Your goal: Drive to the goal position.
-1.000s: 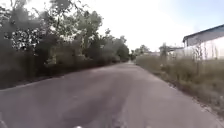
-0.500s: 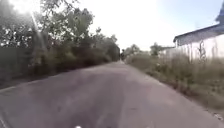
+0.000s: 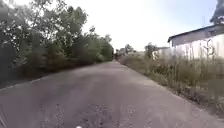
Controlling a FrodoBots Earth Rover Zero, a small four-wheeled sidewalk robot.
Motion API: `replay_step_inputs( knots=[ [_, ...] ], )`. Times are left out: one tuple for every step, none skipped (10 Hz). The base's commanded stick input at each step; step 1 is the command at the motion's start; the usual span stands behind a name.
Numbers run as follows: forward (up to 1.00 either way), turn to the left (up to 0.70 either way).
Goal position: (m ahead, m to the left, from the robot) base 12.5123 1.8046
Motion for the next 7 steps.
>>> replay_step_inputs(
  knots=[
    [1.0, -0.14],
    [1.0, -0.14],
    [1.0, -0.14],
    [1.0, -0.14],
    [1.0, -0.14],
    [1.0, -0.14],
    [1.0, -0.14]
  ],
)
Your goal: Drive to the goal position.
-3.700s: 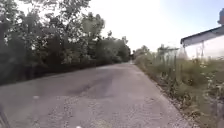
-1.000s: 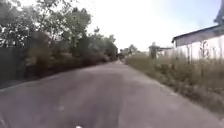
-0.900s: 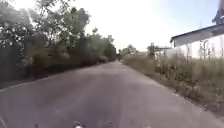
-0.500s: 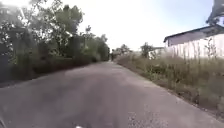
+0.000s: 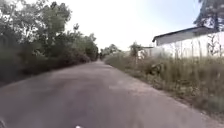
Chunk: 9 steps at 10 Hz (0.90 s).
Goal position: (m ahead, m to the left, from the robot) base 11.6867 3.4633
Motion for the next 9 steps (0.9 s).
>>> replay_step_inputs(
  knots=[
    [1.0, -0.14],
    [1.0, -0.14],
    [1.0, -0.12],
    [1.0, -0.06],
    [1.0, -0.05],
    [1.0, -0.05],
    [1.0, -0.05],
    [1.0, -0.05],
    [1.0, -0.05]
  ],
)
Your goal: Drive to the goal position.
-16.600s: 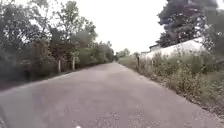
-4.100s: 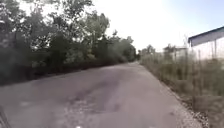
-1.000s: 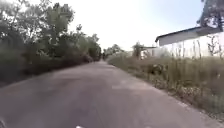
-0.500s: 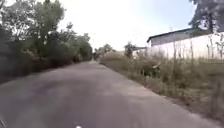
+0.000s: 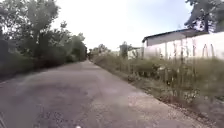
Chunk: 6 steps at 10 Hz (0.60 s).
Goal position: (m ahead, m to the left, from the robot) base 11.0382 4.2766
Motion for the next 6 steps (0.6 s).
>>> replay_step_inputs(
  knots=[
    [1.0, -0.05],
    [1.0, -0.05],
    [1.0, -0.04],
    [1.0, -0.03],
    [1.0, -0.03],
    [1.0, -0.03]
  ],
)
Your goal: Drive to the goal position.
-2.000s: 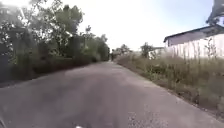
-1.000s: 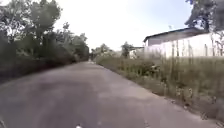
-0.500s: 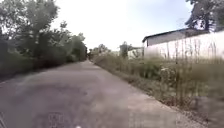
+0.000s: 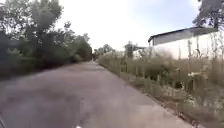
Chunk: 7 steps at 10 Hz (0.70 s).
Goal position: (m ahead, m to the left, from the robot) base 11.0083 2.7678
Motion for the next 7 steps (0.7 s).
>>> replay_step_inputs(
  knots=[
    [1.0, -0.03],
    [1.0, -0.03],
    [1.0, -0.03],
    [1.0, -0.03],
    [1.0, -0.03],
    [1.0, -0.03],
    [1.0, -0.03]
  ],
)
